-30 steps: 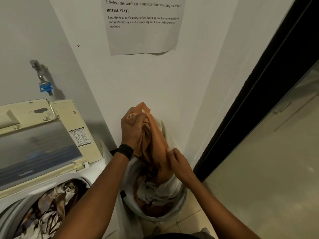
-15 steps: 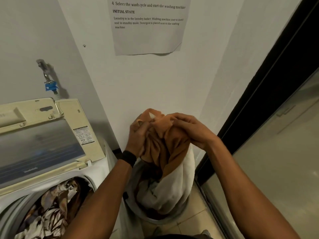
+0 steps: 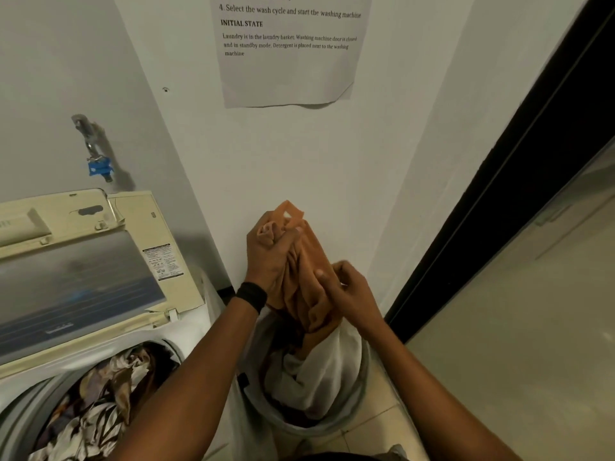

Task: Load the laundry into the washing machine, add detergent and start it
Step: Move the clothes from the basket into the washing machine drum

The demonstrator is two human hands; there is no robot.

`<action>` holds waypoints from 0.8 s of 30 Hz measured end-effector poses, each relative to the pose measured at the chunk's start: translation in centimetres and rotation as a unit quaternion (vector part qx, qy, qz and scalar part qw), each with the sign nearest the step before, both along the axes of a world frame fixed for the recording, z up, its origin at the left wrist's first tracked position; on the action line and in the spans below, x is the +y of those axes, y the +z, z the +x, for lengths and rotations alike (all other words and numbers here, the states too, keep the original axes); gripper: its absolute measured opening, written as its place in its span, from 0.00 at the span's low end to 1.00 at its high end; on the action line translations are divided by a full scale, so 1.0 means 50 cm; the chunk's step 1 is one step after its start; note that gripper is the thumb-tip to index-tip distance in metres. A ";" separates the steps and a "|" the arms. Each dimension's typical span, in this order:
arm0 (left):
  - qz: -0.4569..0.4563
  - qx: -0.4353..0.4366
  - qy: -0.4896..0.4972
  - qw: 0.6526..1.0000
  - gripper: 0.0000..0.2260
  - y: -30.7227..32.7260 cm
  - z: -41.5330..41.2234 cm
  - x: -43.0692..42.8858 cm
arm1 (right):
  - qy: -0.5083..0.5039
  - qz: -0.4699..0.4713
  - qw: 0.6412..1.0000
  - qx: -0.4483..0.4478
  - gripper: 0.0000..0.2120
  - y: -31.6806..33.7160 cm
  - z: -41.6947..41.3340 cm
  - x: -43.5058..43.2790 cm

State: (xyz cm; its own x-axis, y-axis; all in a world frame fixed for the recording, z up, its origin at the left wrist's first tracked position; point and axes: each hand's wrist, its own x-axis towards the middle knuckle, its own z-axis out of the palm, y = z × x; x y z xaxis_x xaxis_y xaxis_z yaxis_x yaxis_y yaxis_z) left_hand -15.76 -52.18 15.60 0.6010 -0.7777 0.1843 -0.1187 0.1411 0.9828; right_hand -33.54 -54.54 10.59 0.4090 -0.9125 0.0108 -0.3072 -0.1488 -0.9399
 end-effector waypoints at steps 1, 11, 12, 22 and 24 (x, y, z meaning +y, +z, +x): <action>-0.005 0.000 0.012 1.000 0.10 -0.001 0.004 -0.002 | 0.015 0.003 1.000 0.016 0.15 -0.021 -0.013 0.015; -0.034 0.007 0.099 0.995 0.09 -0.009 0.029 -0.015 | 0.064 0.275 0.959 -0.004 0.14 0.023 -0.103 0.066; -0.036 0.004 0.104 0.994 0.11 -0.008 0.038 -0.008 | 0.052 0.251 0.966 -0.023 0.16 0.057 -0.123 0.047; 0.005 0.141 -0.007 0.990 0.10 -0.011 0.028 0.016 | 0.045 -0.014 0.996 -0.082 0.11 0.251 -0.032 -0.133; -0.013 0.132 -0.068 0.989 0.12 -0.004 -0.005 0.014 | 0.047 -0.021 0.995 -0.088 0.09 0.206 0.029 -0.122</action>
